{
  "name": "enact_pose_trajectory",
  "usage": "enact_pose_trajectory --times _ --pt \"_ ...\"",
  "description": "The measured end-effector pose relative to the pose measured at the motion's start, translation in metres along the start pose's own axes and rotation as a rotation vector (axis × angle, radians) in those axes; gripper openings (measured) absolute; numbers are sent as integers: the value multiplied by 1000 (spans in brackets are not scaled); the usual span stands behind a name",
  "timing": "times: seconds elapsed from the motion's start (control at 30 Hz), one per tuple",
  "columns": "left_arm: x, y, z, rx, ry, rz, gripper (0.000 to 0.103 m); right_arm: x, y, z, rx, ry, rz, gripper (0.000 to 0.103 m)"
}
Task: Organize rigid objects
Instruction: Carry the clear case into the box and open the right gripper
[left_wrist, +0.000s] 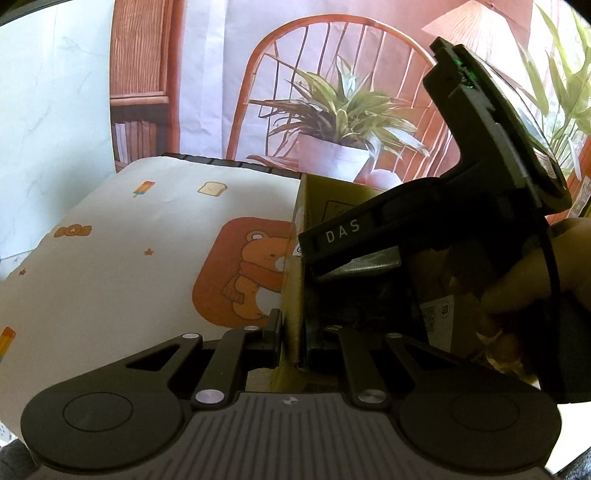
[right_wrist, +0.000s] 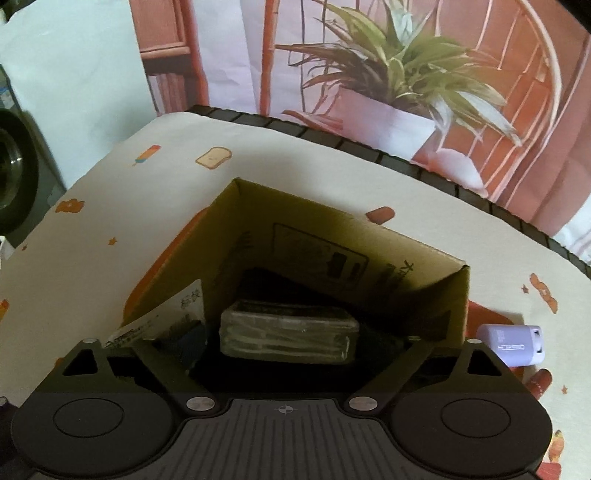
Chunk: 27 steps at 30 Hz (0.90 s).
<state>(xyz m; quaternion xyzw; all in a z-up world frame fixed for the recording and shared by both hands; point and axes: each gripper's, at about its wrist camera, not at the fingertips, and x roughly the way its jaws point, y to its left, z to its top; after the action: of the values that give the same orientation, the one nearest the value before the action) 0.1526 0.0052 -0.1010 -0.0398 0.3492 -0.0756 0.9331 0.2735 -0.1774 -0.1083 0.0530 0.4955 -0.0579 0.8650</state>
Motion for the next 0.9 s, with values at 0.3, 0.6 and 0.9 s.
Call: enact_pose_trajectory --times 0.3,0.6,0.9 --pt "0 2 1 -10 6 2 13 -27 -23 -3 122 -67 84 102" --pt "1 2 2 -16 10 2 13 -86 -75 -28 317 -324 206 103" --pt "1 3 2 -19 20 3 13 -122 -123 -90 449 -536 231 103"
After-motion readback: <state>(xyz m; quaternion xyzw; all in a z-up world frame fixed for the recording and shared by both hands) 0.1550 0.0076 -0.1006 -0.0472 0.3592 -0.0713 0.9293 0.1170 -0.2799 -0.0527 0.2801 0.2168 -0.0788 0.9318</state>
